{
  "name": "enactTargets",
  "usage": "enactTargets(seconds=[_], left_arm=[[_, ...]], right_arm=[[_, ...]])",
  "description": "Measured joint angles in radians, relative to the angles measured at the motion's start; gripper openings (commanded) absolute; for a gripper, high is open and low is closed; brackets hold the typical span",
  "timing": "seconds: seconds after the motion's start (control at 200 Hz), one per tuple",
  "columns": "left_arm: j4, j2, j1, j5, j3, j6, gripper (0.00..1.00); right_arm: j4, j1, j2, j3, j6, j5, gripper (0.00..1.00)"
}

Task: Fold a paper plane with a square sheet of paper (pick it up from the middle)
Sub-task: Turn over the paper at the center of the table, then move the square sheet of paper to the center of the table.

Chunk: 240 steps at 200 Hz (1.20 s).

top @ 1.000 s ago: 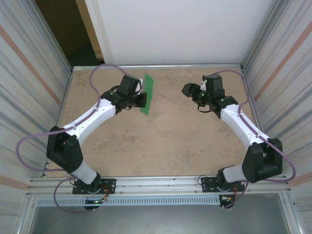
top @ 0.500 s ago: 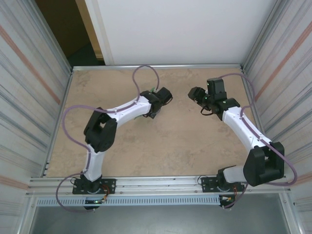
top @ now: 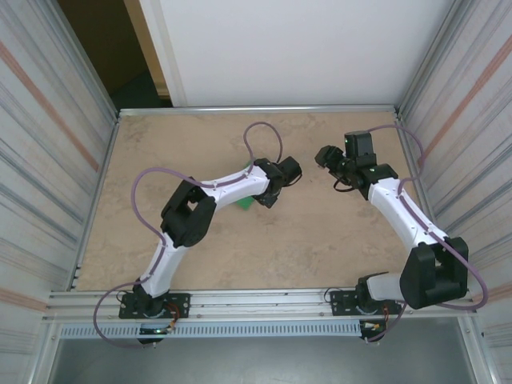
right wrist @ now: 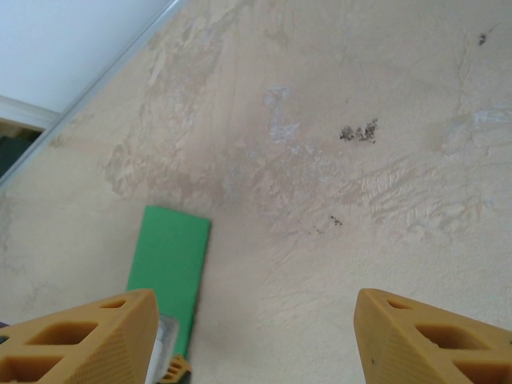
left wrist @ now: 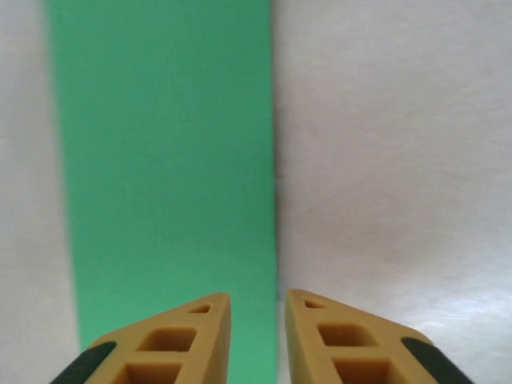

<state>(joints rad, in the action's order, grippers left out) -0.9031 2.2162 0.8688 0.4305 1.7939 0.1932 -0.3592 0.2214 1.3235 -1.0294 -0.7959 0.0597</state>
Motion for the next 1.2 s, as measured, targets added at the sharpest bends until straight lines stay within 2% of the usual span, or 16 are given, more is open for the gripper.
enactTargets(seconds=[0.17,0.276,0.416,0.541,0.692,0.827,0.967,0.987,1.203], left_arm=[[0.047,-0.004,-0.032,-0.2,-0.008,0.051,0.34],[0.122,-0.064,-0.085,-0.341,-0.089,0.087,0.37],[0.229,-0.244,-0.203,-0.509,-0.254,0.158,0.47],[0.355,-0.441,-0.353,-0.619,-0.427,0.238,0.56],[0.475,-0.597,-0.539,-0.694,-0.636,0.332,0.69],[0.512,-0.652,-0.664,-0.739,-0.768,0.387,0.78],[0.527,-0.679,-0.712,-0.763,-0.822,0.412,0.92],[0.528,-0.683,-0.713,-0.764,-0.825,0.42,0.98],[0.556,-0.703,-0.718,-0.783,-0.828,0.425,0.99]], right_arm=[[-0.01,-0.002,-0.004,0.0,-0.007,-0.003,0.65],[-0.01,-0.001,-0.002,0.0,-0.007,0.013,0.63],[-0.012,0.042,0.058,-0.02,-0.004,0.043,0.55],[-0.009,0.17,0.215,-0.105,0.007,0.085,0.44],[-0.004,0.332,0.425,-0.246,0.021,0.148,0.34],[0.008,0.429,0.605,-0.379,0.019,0.21,0.32],[0.011,0.475,0.754,-0.494,0.02,0.269,0.31],[0.009,0.478,0.771,-0.507,0.02,0.277,0.31],[-0.034,0.484,0.875,-0.577,0.039,0.313,0.3]])
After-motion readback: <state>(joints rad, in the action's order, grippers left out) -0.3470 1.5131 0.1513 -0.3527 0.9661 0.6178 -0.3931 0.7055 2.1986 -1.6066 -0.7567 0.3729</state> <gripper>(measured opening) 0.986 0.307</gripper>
